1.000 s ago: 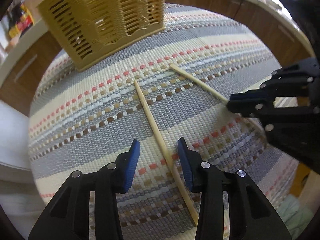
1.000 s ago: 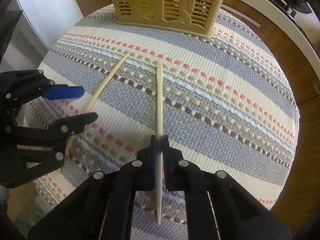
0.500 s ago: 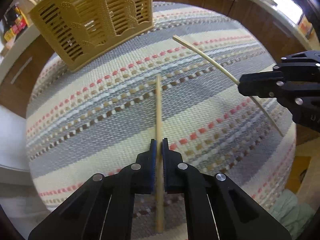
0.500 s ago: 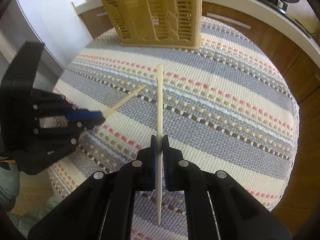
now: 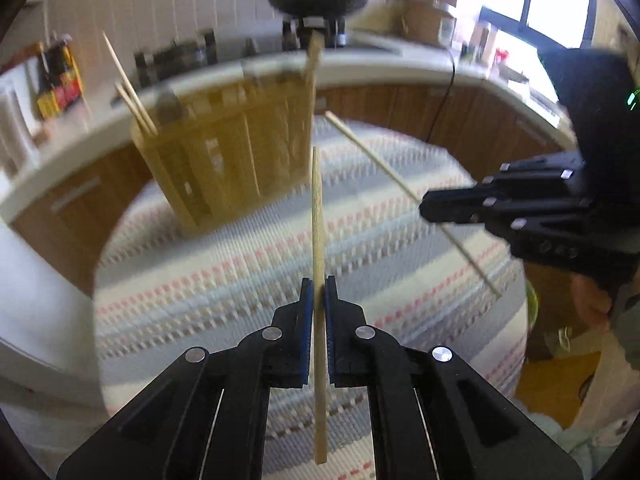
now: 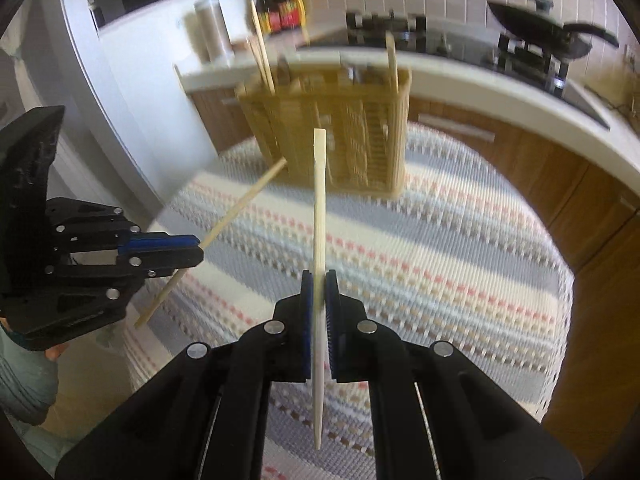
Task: Organize utensils
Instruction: 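Carry both chopsticks over the caddy and open both tools to drop them in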
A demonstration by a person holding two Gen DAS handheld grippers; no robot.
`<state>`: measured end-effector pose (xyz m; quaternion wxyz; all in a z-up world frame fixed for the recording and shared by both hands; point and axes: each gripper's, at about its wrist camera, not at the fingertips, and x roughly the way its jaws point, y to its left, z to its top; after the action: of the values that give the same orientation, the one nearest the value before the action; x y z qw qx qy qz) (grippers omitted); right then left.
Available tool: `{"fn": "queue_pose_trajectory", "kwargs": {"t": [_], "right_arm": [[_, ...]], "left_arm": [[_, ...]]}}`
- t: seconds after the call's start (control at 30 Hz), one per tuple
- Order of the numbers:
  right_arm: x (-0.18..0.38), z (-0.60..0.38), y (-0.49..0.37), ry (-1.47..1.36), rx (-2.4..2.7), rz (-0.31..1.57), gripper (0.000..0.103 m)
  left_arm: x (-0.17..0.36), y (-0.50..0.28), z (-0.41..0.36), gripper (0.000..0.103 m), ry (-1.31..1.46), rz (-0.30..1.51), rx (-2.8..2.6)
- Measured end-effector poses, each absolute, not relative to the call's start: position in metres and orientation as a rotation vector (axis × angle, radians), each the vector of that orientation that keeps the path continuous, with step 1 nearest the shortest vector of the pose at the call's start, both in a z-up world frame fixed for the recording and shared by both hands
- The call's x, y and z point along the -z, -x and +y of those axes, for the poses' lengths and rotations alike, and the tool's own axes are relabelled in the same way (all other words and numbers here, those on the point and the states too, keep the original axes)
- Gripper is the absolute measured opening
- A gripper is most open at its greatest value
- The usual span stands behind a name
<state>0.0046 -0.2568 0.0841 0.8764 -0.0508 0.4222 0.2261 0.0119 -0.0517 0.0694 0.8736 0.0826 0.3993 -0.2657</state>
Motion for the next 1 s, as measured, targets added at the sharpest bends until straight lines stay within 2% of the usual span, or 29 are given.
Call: {"fn": "queue_pose_trajectory", "kwargs": {"t": [0.2, 0.47, 0.77, 1.0], "right_arm": [[-0.139, -0.253, -0.011, 0.064, -0.481, 0.691, 0.004], [-0.191, -0.258, -0.037, -0.032, -0.461, 0.478, 0.004], [-0.218, -0.264, -0.092, -0.084, -0.389, 0.233, 0.004], [-0.199, -0.267, -0.150, -0.120, -0.361, 0.181, 0.004]], "left_arm": [[-0.140, -0.008, -0.033, 0.004, -0.084, 0.595, 0.533], [-0.185, -0.031, -0.023, 0.004, 0.013, 0.408, 0.486], [-0.187, -0.092, -0.015, 0.004, 0.141, 0.266, 0.400], [-0.173, -0.125, -0.009, 0.004, 0.143, 0.117, 0.361]]}}
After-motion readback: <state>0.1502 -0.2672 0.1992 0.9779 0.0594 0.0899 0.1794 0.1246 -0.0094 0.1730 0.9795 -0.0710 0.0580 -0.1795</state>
